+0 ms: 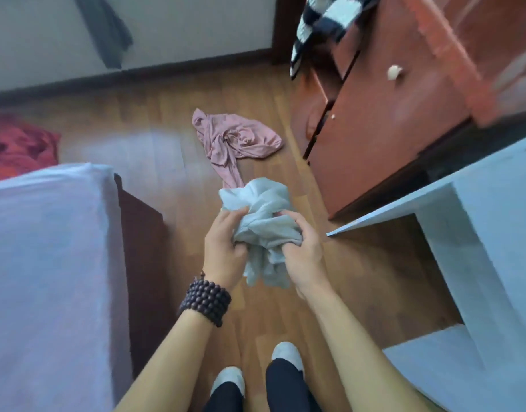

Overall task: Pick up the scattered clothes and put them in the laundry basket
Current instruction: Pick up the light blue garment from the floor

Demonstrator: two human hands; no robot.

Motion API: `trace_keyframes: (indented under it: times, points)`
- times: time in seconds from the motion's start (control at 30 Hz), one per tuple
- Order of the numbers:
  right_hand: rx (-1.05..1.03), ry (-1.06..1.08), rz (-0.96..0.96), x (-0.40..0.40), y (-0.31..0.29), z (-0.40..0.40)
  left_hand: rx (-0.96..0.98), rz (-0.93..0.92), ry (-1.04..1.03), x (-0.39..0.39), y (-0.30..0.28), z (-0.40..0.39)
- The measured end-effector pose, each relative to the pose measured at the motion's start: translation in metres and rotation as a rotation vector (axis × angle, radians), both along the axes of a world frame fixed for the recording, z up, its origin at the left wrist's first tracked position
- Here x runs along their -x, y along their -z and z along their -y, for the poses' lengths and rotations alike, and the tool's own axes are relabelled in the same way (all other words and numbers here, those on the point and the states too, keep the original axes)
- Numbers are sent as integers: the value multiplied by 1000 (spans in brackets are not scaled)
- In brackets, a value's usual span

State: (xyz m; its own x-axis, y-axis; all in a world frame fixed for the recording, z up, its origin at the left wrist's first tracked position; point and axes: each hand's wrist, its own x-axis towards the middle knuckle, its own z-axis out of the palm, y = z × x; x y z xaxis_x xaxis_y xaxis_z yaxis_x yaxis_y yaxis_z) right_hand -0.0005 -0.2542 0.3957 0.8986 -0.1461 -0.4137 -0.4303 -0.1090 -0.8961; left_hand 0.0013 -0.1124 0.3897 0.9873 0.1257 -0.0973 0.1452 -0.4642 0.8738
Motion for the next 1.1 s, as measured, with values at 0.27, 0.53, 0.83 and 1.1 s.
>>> trace_keyframes:
  times: [0.27, 0.53, 0.83, 1.1]
  points:
    - [-32, 373, 117, 91, -203, 68, 94, -8, 349, 40, -201, 79]
    - [-20, 791, 108, 245, -285, 136, 32, -40, 786, 135, -280, 177]
    - [-90, 1133, -17, 419, -298, 213, 28, -281, 1087, 283, -286, 302]
    - [-81, 1312, -155, 531, -248, 271, -35, -482, 1249, 390, -232, 379]
